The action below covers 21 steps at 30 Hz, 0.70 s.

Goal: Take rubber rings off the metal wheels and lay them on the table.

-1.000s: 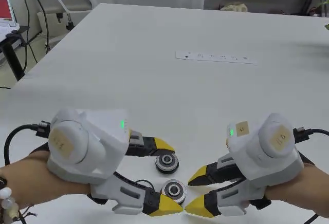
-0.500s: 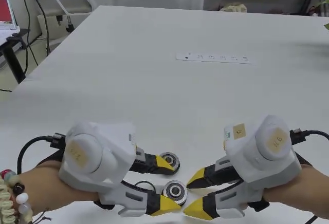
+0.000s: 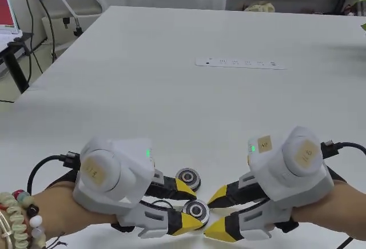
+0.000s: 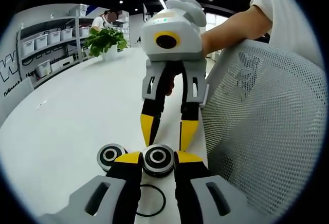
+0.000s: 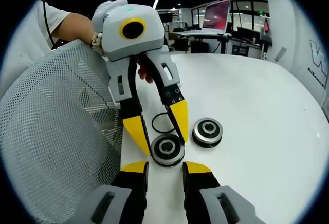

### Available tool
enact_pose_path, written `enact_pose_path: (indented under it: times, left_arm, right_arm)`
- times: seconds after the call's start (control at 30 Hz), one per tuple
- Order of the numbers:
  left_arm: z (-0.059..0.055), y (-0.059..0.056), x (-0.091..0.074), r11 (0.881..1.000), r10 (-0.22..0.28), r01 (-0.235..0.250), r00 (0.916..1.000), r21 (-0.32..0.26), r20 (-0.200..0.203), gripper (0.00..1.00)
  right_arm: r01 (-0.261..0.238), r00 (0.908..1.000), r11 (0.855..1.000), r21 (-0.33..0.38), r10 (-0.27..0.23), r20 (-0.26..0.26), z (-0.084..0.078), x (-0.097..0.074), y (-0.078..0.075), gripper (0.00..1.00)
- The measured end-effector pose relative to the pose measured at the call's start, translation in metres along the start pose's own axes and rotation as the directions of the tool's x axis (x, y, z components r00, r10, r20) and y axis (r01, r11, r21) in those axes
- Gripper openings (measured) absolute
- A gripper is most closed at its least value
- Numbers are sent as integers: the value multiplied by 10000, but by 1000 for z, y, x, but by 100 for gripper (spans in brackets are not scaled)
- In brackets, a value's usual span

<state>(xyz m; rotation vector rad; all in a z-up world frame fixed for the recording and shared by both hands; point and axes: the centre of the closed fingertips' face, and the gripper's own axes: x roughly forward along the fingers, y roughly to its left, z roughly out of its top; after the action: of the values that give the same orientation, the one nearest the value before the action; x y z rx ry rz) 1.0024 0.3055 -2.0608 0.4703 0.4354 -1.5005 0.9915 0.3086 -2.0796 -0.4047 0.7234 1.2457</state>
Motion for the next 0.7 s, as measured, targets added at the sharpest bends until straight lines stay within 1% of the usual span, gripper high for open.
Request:
enact_pose_path:
  times: [0.23, 0.37, 0.6, 0.67, 0.7]
  left_arm:
    - [0, 0, -1, 10000, -6, 6, 10000, -13, 33, 19]
    - [0, -1, -2, 9998, -27, 27, 10000, -185, 33, 19]
    - [-1, -1, -2, 9998, -33, 33, 10000, -215, -7, 18]
    - [0, -1, -3, 9999, -15, 15, 10000, -111, -8, 17]
    - [0, -1, -4, 9999, 46, -46, 10000, 122, -56, 14]
  right_arm:
    - [20, 10000, 10000, -12, -20, -27, -1, 0, -1, 24]
    - [4, 10000, 10000, -8, -4, -21, 0, 0, 0, 23]
    - [18, 10000, 10000, -14, -18, -37, -1, 0, 0, 23]
    - [31, 10000, 10000, -22, -31, -28, -1, 0, -1, 23]
    - [36, 10000, 10000, -30, -36, -21, 0, 0, -1, 23]
